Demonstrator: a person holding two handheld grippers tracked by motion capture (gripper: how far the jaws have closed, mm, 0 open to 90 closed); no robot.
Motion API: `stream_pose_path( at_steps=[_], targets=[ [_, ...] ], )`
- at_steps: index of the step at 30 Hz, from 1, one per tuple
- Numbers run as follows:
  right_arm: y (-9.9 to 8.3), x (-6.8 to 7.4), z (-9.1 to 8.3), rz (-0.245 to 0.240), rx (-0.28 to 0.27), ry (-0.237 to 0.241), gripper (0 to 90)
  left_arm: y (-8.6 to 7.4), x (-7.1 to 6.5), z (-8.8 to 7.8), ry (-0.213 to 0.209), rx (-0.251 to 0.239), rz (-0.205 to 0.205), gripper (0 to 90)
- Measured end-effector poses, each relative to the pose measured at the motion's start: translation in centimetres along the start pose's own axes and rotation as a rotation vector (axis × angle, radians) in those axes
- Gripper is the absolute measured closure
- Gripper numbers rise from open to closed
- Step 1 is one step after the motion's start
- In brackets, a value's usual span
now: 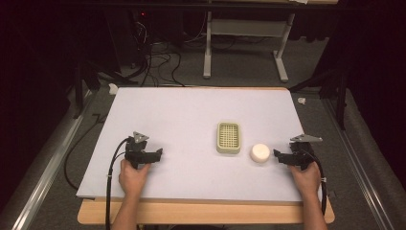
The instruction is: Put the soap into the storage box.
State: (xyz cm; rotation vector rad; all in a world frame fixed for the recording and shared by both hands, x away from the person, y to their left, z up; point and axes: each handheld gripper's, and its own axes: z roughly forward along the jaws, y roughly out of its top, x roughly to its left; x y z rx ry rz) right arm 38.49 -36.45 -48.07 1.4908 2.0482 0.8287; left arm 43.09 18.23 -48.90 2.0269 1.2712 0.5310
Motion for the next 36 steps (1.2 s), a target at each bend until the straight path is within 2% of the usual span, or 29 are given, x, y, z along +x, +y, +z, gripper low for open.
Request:
stream_pose_path(
  at_steps=[36],
  targets=[
    [0.12,0.13,-0.07,0.008,0.007,-0.008,25.2,0.01,0.0,0.01,0.001,-0.001,0.0,14.5]
  ],
)
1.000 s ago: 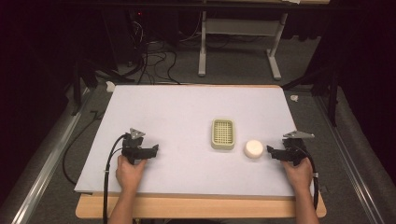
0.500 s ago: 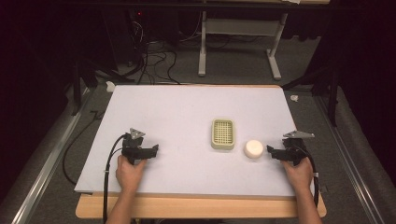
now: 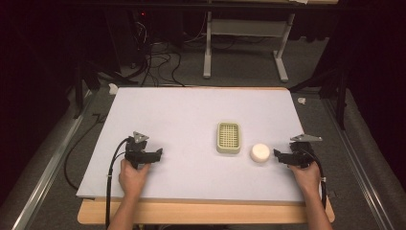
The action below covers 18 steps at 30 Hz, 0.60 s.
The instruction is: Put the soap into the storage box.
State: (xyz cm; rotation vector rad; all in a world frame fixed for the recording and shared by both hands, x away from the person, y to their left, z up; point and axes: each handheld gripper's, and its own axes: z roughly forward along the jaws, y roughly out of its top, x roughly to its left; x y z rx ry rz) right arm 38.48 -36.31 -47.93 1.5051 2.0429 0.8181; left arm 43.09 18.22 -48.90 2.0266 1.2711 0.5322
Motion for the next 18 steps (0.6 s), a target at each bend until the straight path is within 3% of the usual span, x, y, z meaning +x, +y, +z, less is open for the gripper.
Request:
stream_pose_path(
  at_steps=[10,18],
  targets=[
    [-0.2,0.3,-0.7,0.035,-0.05,0.019,27.2,0.0,0.0,0.0,0.0,-0.001,0.0,14.5],
    [-0.3,0.8,-1.9,0.035,-0.09,0.024,27.8,0.0,0.0,0.0,-0.001,-0.001,-0.001,14.4]
  ],
)
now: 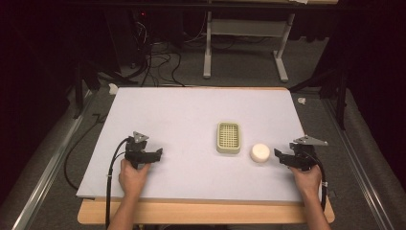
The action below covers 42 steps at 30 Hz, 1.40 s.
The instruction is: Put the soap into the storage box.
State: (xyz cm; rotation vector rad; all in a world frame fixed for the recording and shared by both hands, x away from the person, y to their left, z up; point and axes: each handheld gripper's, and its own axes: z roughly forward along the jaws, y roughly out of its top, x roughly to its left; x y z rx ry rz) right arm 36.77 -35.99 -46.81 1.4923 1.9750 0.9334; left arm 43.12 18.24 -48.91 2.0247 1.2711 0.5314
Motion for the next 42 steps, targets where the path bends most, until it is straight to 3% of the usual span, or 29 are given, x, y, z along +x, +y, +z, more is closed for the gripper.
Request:
stream_pose_path(
  at_steps=[15,22,33,42],
  targets=[
    [-0.8,1.1,-2.2,0.018,-0.062,0.067,27.6,0.0,0.0,0.0,0.0,-0.001,0.0,14.4],
    [-1.2,2.3,-2.7,-0.024,-0.047,0.077,23.7,0.0,0.0,0.0,0.001,0.0,0.001,14.5],
    [-1.3,3.7,-3.0,-0.031,-0.054,0.097,18.7,0.0,0.0,0.0,0.0,0.001,0.001,14.5],
    [-0.8,5.1,-2.5,-0.07,-0.05,0.1,16.1,0.0,0.0,0.0,0.001,-0.001,0.001,14.5]
  ],
)
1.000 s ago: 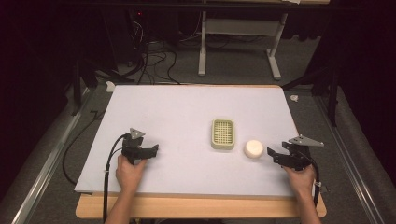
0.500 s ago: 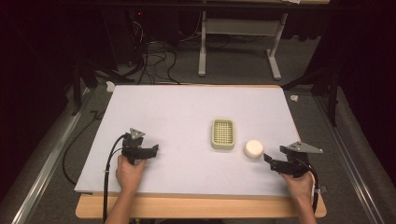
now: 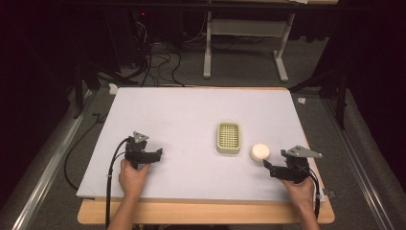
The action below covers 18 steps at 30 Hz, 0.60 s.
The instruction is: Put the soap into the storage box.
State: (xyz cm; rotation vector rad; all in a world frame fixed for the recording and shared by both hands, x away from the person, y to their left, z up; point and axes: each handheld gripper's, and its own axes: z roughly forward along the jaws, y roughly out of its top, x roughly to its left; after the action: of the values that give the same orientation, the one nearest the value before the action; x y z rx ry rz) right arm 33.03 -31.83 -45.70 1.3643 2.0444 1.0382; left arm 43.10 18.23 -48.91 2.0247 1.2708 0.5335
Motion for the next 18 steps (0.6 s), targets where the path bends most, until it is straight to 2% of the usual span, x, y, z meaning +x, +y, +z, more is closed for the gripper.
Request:
stream_pose_path(
  at_steps=[2,11,18],
  targets=[
    [0.3,0.4,0.4,-0.016,-0.002,0.003,15.3,0.0,0.0,0.0,0.0,0.0,0.0,14.5],
    [0.9,1.3,1.3,-0.028,0.027,-0.01,14.9,0.0,0.0,0.0,-0.001,-0.001,-0.001,14.5],
    [1.7,1.9,2.4,-0.068,0.04,-0.02,14.1,0.0,0.0,0.0,-0.001,0.0,-0.001,14.5]
  ],
)
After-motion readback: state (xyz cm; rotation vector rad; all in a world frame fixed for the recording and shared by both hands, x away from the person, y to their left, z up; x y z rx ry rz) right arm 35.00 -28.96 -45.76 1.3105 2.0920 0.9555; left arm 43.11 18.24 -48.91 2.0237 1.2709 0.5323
